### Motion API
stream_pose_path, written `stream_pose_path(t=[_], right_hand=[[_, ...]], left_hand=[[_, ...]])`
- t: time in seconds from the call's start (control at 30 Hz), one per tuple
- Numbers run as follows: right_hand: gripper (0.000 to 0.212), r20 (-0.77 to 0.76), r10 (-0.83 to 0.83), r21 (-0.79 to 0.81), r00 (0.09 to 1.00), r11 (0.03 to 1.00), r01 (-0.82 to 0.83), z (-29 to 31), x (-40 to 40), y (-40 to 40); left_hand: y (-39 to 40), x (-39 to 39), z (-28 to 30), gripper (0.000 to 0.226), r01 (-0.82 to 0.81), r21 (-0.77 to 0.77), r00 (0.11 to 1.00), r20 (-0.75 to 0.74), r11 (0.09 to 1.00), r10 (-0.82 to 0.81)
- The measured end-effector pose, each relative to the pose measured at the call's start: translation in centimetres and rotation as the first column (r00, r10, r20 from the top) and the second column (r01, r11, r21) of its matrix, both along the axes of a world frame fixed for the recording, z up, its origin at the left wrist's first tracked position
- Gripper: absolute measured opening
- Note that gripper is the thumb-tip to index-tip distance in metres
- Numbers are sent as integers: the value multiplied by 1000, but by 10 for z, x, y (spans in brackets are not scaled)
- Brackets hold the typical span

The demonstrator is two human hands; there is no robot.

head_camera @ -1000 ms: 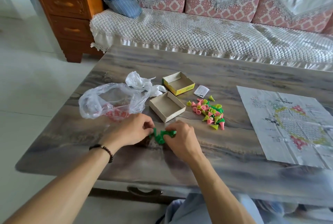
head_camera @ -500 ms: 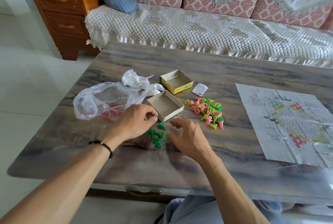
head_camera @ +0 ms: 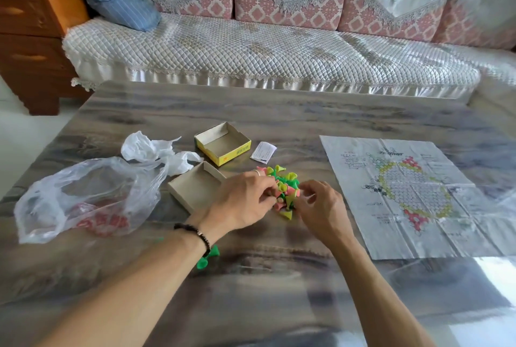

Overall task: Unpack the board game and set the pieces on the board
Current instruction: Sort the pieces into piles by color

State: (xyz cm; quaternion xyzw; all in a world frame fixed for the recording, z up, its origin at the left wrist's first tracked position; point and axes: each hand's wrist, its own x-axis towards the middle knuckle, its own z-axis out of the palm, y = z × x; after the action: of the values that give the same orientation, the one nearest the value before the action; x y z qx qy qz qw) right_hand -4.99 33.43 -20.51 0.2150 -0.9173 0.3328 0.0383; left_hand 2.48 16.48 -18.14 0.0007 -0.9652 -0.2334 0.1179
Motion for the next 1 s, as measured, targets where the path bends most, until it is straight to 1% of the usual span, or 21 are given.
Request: stream_pose_path(t=[0.07, 0.1, 0.17, 0.27, 0.33, 0.43, 0.5, 0.6, 0.7, 0.8, 0.87, 1.0], right_hand=[[22, 37, 55, 47, 998, 997, -57, -5, -9, 0], [22, 53, 70, 45, 996, 996, -72, -6, -12, 0], [21, 74, 70, 13, 995, 997, -71, -9, -15, 1], [12, 84, 83, -2, 993, 997, -83, -11, -22, 4], [12, 113, 105, -4, 988, 994, -105, -11, -25, 7], [11, 114, 122, 22, 986, 992, -126, -9, -31, 11], [8, 113, 105, 6, 988, 994, -106, -6, -37, 14], [6, 86, 58, -20, 995, 998, -56, -3, -47, 15], [6, 62, 46, -15, 997, 999, -45, -2, -55, 8], [7, 54, 87, 20, 995, 996, -88, 2, -60, -2], [11, 58, 119, 53, 991, 991, -122, 5, -60, -9], [14, 90, 137, 70, 986, 987, -144, 2, -63, -16]], left_hand=[[11, -16, -5, 31, 19, -24, 999, 43, 1000, -18], [15, -23, -8, 34, 34, -35, 998, 63, 999, -32], [19, -33, -12, 31, 48, -82, 995, 92, 995, -40], [18, -41, -17, 24, 17, -113, 999, 52, 993, -11], [13, -42, -17, 25, -1, -140, 999, 52, 990, 9], [4, -42, -17, 20, -9, -114, 998, 58, 993, 16], [2, -45, -16, 17, -42, -75, 998, 32, 996, 45], [3, -57, -15, 24, -55, -66, 998, 20, 996, 56], [3, -72, -12, 30, -4, -99, 997, 73, 995, 11], [3, -83, -6, 25, 40, -197, 986, 167, 980, -6], [2, -87, -2, 21, 49, -217, 980, 197, 975, -6], [-2, -92, 0, 25, 92, -265, 967, 255, 960, -22]])
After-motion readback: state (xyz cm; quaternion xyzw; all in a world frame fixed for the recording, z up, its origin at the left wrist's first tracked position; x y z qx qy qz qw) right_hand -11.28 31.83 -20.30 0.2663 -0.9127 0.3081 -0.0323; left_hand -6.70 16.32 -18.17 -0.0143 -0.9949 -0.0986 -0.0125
